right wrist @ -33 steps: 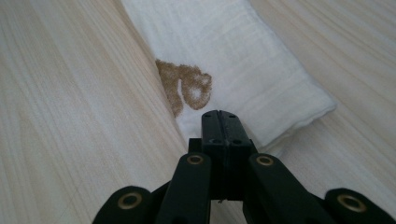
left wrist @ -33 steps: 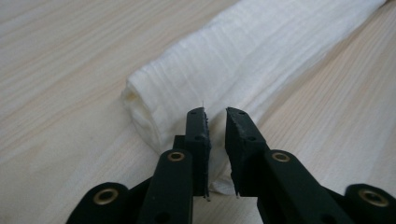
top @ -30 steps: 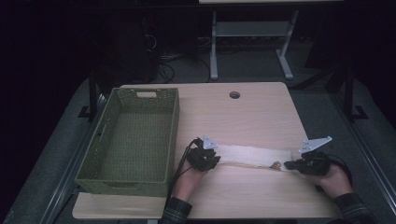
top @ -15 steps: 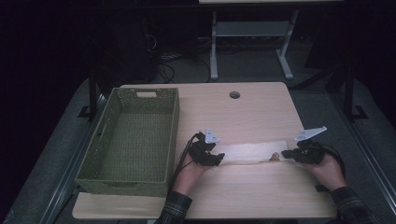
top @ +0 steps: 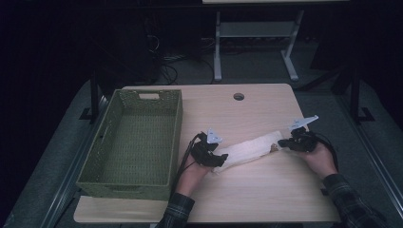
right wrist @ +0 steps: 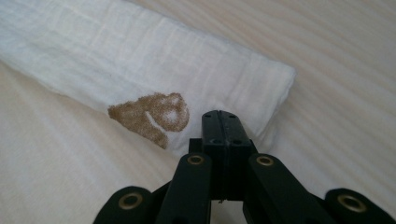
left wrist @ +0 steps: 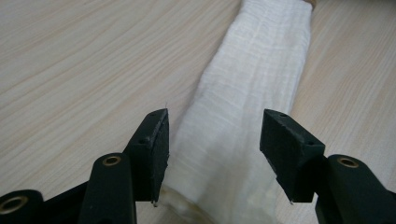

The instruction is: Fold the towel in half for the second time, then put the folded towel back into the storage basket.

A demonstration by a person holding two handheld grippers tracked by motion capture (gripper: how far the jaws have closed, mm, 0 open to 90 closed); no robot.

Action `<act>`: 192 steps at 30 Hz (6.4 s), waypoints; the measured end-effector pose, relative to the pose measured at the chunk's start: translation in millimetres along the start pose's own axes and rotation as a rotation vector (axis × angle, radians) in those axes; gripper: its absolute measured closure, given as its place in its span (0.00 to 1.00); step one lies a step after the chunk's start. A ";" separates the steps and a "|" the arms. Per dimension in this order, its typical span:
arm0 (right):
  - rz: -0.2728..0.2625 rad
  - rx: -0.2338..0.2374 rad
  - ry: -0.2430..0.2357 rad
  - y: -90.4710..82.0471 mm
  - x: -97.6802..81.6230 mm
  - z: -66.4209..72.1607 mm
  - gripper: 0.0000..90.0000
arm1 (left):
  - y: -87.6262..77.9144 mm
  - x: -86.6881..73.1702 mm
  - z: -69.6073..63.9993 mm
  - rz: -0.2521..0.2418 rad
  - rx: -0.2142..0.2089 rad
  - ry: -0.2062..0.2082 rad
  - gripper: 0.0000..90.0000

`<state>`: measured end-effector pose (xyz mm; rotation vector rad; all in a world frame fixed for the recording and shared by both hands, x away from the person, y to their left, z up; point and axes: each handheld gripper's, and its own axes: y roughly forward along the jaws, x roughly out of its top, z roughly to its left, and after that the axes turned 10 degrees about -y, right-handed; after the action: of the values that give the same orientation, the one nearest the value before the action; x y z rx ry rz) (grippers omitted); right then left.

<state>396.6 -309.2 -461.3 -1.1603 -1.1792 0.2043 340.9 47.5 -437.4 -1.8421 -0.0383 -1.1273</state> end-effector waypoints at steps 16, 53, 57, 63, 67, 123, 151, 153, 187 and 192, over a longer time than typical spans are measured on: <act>-0.043 -0.014 0.001 11.5 19.2 -15.9 0.80 | 4.0 2.5 7.1 -0.035 0.029 -0.022 0.65; -0.147 -0.035 -0.011 -4.6 19.4 -6.2 0.32 | 17.4 -24.5 -21.8 0.102 -0.151 0.050 1.00; -0.151 -0.032 -0.017 -4.5 19.7 -5.0 0.32 | 17.5 -30.7 -38.9 0.092 -0.208 0.079 1.00; -0.147 -0.027 -0.023 -2.6 20.1 -3.9 0.32 | 19.9 -34.3 -59.1 0.094 -0.263 0.106 1.00; -0.150 -0.029 -0.029 -2.2 20.4 -3.3 0.32 | 22.6 -35.3 -73.1 0.094 -0.294 0.137 1.00; -0.136 0.010 -0.036 -1.3 20.3 -3.8 0.32 | 73.3 12.6 -111.8 0.172 -0.404 0.447 0.36; -0.161 0.256 -0.193 18.0 72.6 1.2 0.36 | 68.4 12.3 -99.9 0.182 -0.439 0.364 0.87; -0.161 0.268 -0.198 23.1 78.2 0.1 0.36 | 68.4 12.4 -99.8 0.183 -0.439 0.362 0.87; -0.051 0.371 -0.292 54.8 63.2 -6.8 0.84 | 68.3 13.2 -101.6 0.192 -0.425 0.356 0.88; -0.046 0.374 -0.282 54.2 63.3 -5.9 0.88 | 67.7 14.1 -100.2 0.195 -0.425 0.348 0.90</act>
<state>451.5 -246.3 -464.9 -0.7906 -1.3437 0.5435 312.1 -68.4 -461.3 -1.9301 0.6106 -1.3737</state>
